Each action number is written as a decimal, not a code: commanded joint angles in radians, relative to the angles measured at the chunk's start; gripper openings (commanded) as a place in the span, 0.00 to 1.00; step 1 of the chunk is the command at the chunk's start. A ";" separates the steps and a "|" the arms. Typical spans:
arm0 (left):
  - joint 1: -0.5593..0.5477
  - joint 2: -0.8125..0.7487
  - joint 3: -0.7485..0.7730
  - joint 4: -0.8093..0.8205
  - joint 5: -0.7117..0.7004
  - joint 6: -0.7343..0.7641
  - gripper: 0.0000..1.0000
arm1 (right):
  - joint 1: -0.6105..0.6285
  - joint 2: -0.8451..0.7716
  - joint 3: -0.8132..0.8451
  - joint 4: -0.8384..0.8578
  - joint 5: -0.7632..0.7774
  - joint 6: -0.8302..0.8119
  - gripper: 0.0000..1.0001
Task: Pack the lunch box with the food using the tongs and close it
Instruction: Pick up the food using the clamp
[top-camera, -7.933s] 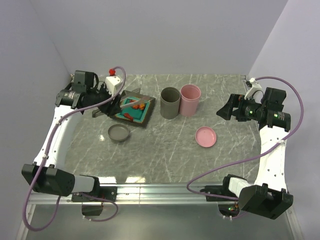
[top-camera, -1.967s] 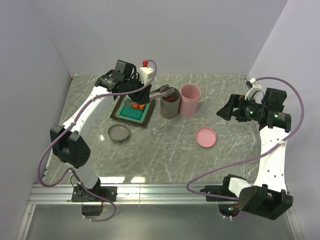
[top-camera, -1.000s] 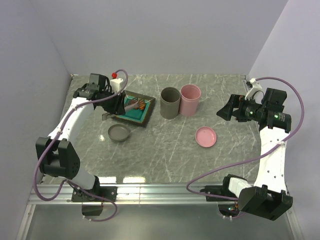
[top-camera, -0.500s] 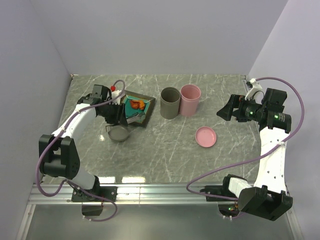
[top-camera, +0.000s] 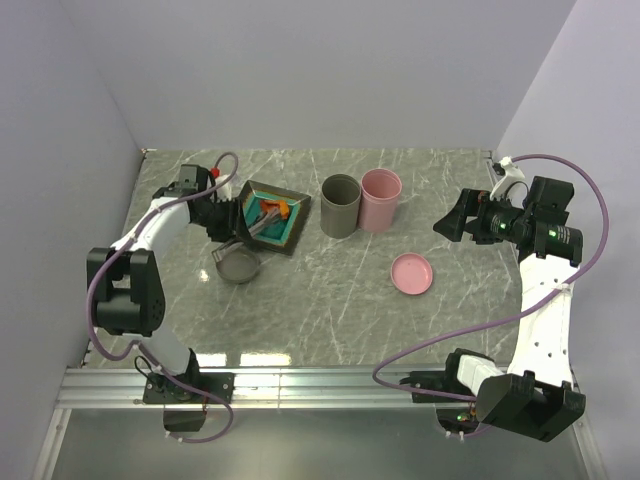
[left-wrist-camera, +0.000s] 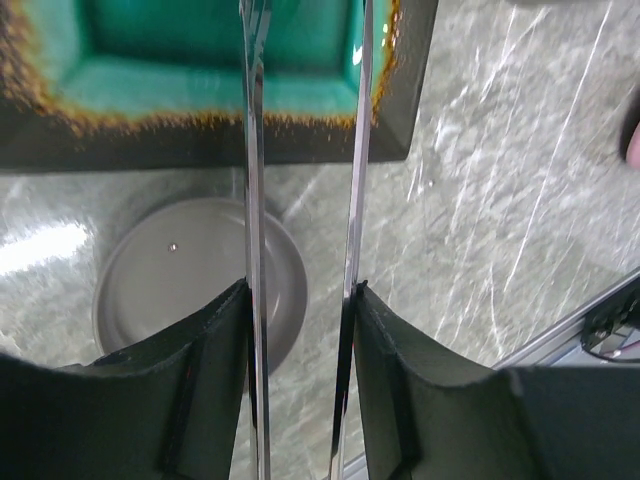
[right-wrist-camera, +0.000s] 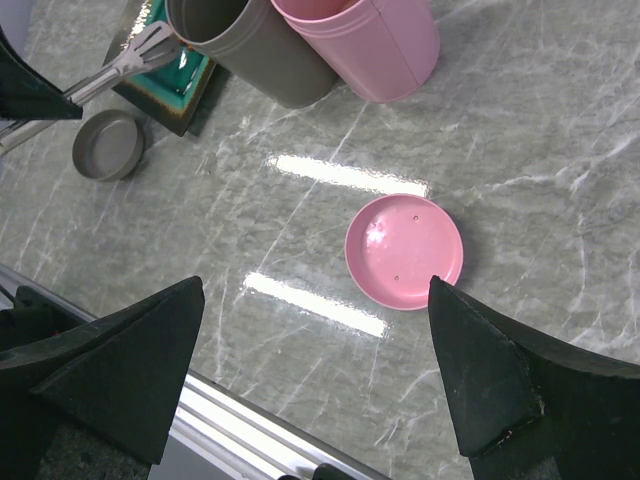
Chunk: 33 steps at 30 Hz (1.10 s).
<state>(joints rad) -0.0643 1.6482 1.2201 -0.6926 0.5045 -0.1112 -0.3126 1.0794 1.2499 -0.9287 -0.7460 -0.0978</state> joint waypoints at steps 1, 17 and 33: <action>0.004 0.012 0.073 0.045 0.029 -0.027 0.48 | -0.006 -0.012 0.013 0.008 0.000 -0.006 1.00; 0.058 0.062 0.170 0.041 -0.055 0.025 0.47 | -0.006 -0.001 0.014 0.011 -0.001 -0.006 1.00; -0.029 -0.047 0.099 0.047 -0.012 0.030 0.48 | -0.008 -0.009 0.009 0.013 -0.003 -0.006 1.00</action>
<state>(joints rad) -0.0772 1.6161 1.3178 -0.6628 0.4686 -0.0715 -0.3130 1.0813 1.2499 -0.9283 -0.7460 -0.0978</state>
